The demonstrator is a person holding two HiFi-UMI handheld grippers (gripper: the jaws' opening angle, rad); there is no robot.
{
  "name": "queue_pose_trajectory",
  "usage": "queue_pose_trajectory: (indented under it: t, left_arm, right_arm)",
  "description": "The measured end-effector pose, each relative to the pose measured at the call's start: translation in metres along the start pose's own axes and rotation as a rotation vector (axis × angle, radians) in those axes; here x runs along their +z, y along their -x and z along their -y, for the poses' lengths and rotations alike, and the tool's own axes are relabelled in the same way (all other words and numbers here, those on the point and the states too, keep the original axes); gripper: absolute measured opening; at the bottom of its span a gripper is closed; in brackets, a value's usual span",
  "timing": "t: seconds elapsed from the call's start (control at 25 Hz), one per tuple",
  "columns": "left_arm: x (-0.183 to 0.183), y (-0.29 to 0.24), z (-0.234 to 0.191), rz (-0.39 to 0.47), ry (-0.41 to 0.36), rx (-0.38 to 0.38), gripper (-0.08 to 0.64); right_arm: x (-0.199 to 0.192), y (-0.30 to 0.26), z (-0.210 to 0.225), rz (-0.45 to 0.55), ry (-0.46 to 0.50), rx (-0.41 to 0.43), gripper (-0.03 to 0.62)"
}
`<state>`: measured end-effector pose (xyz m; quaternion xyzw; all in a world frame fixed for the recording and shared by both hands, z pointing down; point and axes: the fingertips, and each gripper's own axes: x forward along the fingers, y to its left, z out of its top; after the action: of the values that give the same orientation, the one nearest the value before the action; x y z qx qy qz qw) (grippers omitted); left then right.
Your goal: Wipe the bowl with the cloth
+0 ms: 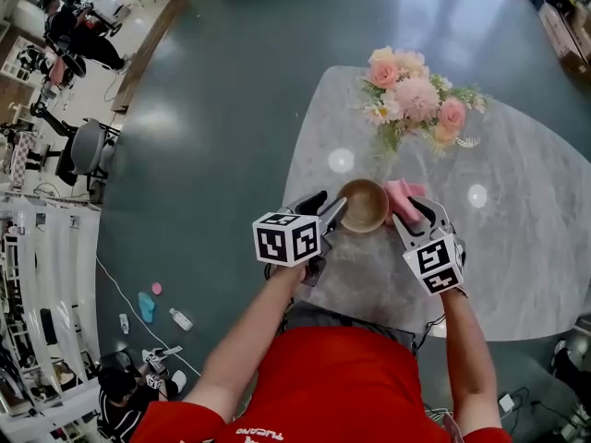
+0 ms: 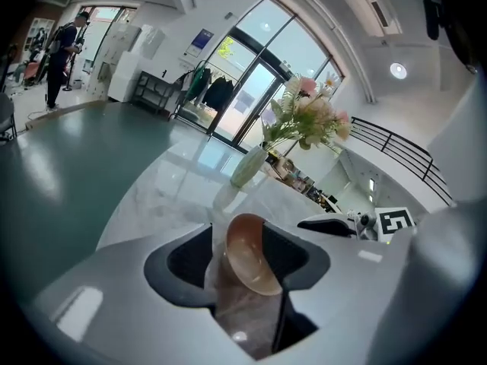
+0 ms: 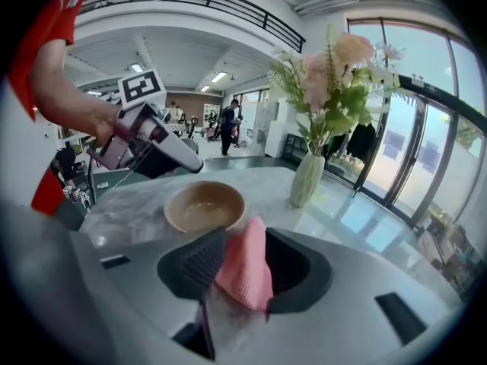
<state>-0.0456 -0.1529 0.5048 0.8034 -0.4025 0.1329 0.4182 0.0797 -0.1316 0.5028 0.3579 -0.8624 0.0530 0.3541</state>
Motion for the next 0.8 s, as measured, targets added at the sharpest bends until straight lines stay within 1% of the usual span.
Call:
queue_pose_trajectory:
  t: [0.16,0.24,0.44,0.64,0.8]
  left_arm:
    - [-0.006,-0.011,-0.007,-0.040,0.052,0.014,0.186]
    - [-0.010,-0.014,-0.011,-0.057,0.085,0.015,0.186]
    - [-0.009,-0.018,-0.014,-0.067,0.152,-0.028,0.184]
    - [-0.014,-0.022,-0.017,-0.100,0.183,-0.033,0.184]
    - [-0.017,-0.023,-0.015,-0.131,0.189,-0.050,0.183]
  right_arm:
    - [-0.016,-0.012,0.002,-0.059,-0.006,0.020,0.143]
    - [-0.019,-0.016,0.004,-0.084,0.007,0.022,0.146]
    - [-0.023,-0.028,0.005,-0.116,0.001,0.043,0.153]
    - [-0.028,-0.037,0.005,-0.156,0.015,0.071,0.160]
    - [-0.033,-0.040,0.003,-0.179,-0.003,0.087,0.160]
